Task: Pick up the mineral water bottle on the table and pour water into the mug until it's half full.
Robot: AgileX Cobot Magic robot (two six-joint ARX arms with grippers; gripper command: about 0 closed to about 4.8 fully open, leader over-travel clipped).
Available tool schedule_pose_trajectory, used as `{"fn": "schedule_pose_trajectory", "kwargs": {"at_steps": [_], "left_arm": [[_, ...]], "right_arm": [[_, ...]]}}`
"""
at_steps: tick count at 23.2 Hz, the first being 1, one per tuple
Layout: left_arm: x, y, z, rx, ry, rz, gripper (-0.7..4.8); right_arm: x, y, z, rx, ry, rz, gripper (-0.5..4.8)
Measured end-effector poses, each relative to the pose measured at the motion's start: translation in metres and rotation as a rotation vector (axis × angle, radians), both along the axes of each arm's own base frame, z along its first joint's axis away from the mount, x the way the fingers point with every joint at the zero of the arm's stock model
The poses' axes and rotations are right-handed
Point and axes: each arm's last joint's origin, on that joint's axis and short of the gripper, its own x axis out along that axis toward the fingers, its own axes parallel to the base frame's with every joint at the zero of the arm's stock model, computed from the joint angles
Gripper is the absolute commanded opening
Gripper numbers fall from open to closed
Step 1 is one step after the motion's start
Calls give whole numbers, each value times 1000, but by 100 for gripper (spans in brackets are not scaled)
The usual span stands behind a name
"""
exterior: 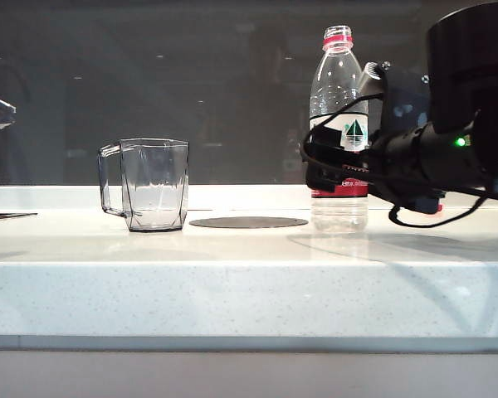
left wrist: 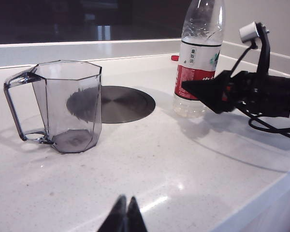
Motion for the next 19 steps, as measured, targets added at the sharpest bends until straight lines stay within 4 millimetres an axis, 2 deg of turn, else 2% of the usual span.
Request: {"fn": "schedule_pose_trajectory", "kwargs": {"at_steps": [19], "left_arm": [[0, 0, 0, 1, 1, 1, -4]], "right_arm": [[11, 5, 12, 0, -52, -21, 479]]}}
